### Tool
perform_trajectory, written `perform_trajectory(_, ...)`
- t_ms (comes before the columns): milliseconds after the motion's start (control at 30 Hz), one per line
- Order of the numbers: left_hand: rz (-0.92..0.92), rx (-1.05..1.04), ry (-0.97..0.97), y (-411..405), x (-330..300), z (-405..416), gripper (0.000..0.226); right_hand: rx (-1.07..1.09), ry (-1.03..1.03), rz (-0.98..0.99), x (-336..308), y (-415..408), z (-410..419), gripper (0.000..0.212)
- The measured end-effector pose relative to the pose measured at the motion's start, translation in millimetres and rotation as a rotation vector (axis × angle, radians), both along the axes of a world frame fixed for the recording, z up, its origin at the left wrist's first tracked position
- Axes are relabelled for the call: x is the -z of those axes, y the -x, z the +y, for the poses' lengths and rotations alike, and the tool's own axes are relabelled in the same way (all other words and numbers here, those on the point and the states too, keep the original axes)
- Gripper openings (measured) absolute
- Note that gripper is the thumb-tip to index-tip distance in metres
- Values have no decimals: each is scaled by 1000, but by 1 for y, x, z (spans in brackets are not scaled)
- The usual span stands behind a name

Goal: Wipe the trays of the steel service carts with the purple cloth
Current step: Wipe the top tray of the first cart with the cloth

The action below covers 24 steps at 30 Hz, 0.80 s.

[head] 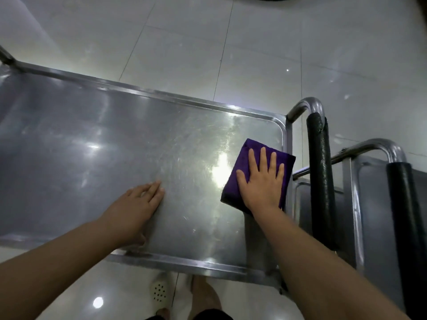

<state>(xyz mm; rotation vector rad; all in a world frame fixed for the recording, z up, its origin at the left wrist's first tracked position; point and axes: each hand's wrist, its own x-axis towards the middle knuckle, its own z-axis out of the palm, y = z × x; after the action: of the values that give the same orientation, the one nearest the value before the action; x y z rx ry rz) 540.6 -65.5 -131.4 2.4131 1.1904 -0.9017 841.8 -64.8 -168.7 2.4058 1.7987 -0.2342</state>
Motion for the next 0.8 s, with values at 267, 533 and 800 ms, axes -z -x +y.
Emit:
perform_trajectory(267, 42, -113, -9, -25, -15, -12, 118, 29, 14, 37, 6, 37, -111, 70)
perform_trajectory(533, 168, -195, -8, -58, -12, -27, 126, 37, 55, 4, 5, 63, -183, 70)
perform_trajectory(800, 108, -185, -4, -54, -11, -20, 121, 99, 106, 44, -7, 28, -106, 78)
